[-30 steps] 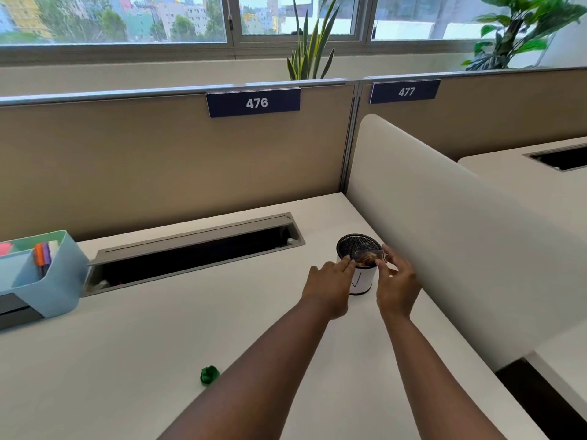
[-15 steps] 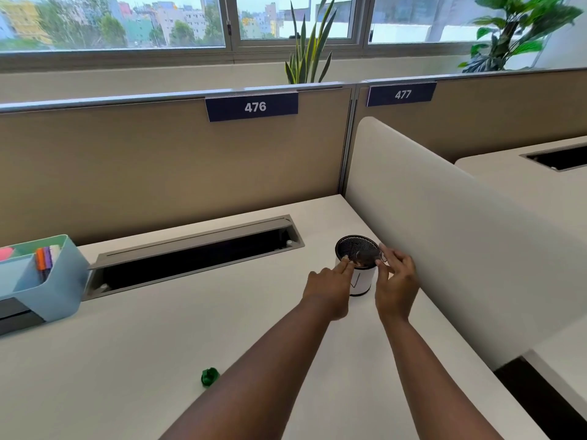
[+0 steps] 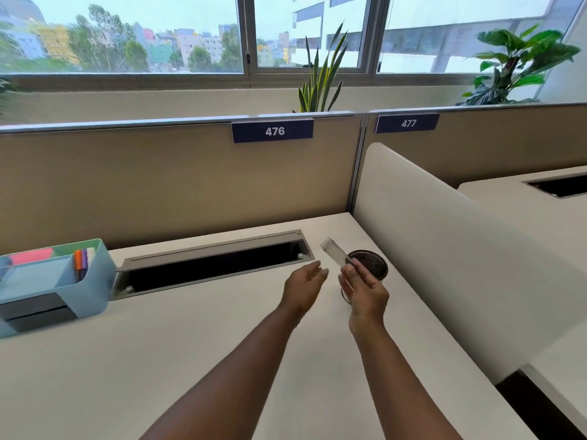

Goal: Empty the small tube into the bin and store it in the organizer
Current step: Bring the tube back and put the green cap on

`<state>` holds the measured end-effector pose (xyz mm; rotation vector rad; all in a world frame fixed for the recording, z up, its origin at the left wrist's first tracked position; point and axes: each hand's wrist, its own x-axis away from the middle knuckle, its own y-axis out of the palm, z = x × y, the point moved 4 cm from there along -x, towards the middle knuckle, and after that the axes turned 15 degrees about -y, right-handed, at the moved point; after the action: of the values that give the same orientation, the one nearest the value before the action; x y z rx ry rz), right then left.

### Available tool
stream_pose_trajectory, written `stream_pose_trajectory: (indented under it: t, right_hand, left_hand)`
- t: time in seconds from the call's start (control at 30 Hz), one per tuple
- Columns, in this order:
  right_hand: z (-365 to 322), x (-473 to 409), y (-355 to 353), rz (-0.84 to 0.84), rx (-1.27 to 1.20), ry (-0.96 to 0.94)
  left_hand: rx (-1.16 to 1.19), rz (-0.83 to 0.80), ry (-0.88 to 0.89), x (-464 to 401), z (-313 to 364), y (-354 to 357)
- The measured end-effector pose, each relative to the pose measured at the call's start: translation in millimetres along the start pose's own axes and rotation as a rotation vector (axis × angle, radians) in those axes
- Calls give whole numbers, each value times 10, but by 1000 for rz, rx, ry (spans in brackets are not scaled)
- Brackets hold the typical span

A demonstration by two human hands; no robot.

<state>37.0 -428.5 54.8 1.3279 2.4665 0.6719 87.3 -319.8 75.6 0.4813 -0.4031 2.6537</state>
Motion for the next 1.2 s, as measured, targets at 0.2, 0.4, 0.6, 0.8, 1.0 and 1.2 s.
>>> stream_pose_trajectory:
  t: [0.2, 0.4, 0.6, 0.8, 1.0, 1.2]
  right_hand:
    - [152, 439, 385, -203, -81, 152]
    - [411, 853, 577, -380, 272, 164]
    - [827, 1370, 702, -1129, 1100, -134]
    - [1174, 1713, 667, -1446, 1477, -199]
    - [1132, 1824, 692, -1290, 1378, -362]
    - [556, 1733, 1140, -749, 596, 26]
  left_hand:
    - [304, -14, -24, 185, 4, -458]
    - [378, 189, 21, 392, -107, -1070]
    - [326, 324, 33, 620, -330, -1671]
    - [253, 382, 18, 802, -536, -2046]
    - [129, 284, -19, 960, -646, -2286]
    - [100, 193, -42, 1078, -691, -2306]
